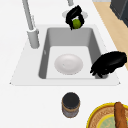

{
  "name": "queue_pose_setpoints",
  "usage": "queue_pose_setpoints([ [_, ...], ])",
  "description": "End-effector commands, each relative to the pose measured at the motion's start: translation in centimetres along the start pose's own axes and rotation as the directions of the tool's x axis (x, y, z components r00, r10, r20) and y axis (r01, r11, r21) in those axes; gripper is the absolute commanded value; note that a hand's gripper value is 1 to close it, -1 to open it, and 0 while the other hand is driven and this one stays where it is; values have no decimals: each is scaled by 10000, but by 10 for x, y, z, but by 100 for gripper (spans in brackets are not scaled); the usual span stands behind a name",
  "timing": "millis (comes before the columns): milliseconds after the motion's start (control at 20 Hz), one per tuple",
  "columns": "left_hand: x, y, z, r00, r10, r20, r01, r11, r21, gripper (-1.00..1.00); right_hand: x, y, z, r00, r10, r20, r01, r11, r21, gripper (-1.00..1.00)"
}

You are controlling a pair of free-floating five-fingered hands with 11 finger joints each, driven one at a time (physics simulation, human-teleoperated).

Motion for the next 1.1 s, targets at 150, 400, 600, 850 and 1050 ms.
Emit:
queue_pose_setpoints([
  [150,0,0,0,10000,0,0,0,10000,0,0,-26,-5,44,9990,-438,68,439,9990,-95,100],
  [400,0,0,0,10000,0,0,0,10000,0,0,-47,-6,74,9984,-523,196,526,9985,-169,100],
  [600,0,0,0,10000,0,0,0,10000,0,0,-63,-3,100,9980,-572,271,577,9981,-193,100],
  [850,0,0,0,10000,0,0,0,10000,0,0,-83,7,131,9976,-616,311,623,9978,-226,100],
  [1050,0,0,0,10000,0,0,0,10000,0,0,-102,15,156,9978,-560,351,571,9979,-294,100],
])
